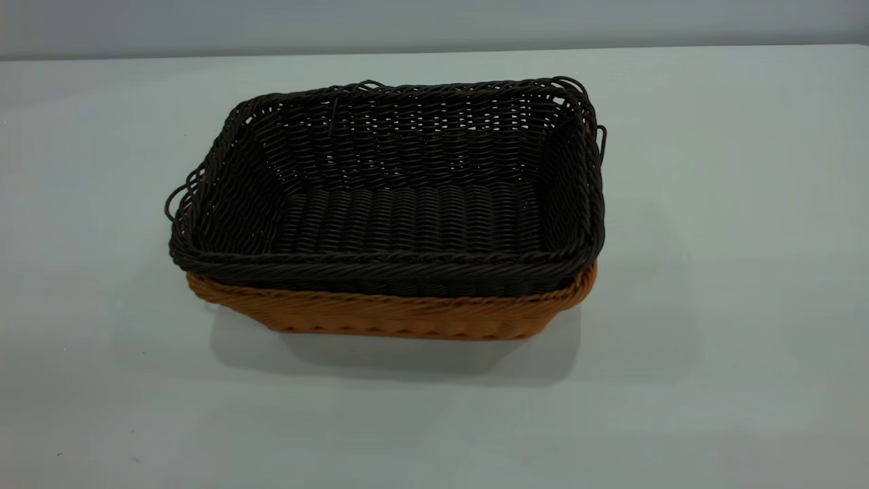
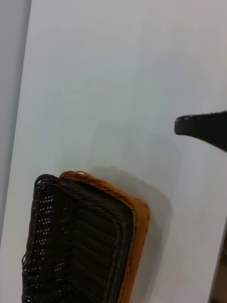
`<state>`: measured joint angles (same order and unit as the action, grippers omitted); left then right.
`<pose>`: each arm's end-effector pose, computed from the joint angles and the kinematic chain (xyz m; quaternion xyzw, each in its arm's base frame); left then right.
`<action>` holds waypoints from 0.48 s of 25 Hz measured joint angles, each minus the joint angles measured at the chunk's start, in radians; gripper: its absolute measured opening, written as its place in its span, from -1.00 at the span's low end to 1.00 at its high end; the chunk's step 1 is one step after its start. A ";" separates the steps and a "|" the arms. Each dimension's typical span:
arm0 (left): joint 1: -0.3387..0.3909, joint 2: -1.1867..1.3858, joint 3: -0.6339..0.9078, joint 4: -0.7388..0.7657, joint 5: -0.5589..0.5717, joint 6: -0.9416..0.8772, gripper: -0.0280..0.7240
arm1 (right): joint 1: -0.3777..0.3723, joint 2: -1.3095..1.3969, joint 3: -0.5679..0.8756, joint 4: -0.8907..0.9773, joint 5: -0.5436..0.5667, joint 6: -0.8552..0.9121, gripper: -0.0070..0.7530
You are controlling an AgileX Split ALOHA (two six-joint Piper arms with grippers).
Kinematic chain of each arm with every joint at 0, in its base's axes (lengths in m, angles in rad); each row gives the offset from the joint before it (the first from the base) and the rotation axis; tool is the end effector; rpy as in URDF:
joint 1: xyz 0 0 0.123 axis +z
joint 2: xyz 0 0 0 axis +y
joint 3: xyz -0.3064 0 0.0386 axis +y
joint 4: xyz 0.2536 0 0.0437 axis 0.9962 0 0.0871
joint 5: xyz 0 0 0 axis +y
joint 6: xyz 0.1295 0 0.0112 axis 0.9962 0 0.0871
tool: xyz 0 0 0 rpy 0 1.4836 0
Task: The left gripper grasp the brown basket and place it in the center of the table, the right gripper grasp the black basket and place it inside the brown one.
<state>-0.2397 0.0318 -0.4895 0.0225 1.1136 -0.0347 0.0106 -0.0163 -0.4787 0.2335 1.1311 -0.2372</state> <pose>0.0129 -0.0004 0.2525 0.0892 0.8725 -0.0546 0.4773 0.0042 0.0273 0.2503 -0.1153 0.8587 0.0605 0.4957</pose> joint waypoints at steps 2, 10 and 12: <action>0.000 0.000 0.000 0.000 0.000 0.000 0.33 | 0.000 0.000 0.000 0.000 0.000 0.000 0.56; 0.012 -0.001 0.000 0.000 -0.002 0.000 0.33 | 0.000 0.000 0.000 0.001 0.000 0.000 0.56; 0.055 -0.007 0.000 0.004 -0.003 0.000 0.33 | 0.000 0.000 0.000 0.001 0.000 0.000 0.56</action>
<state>-0.1849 0.0252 -0.4895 0.0261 1.1109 -0.0347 0.0106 -0.0163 -0.4787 0.2343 1.1311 -0.2372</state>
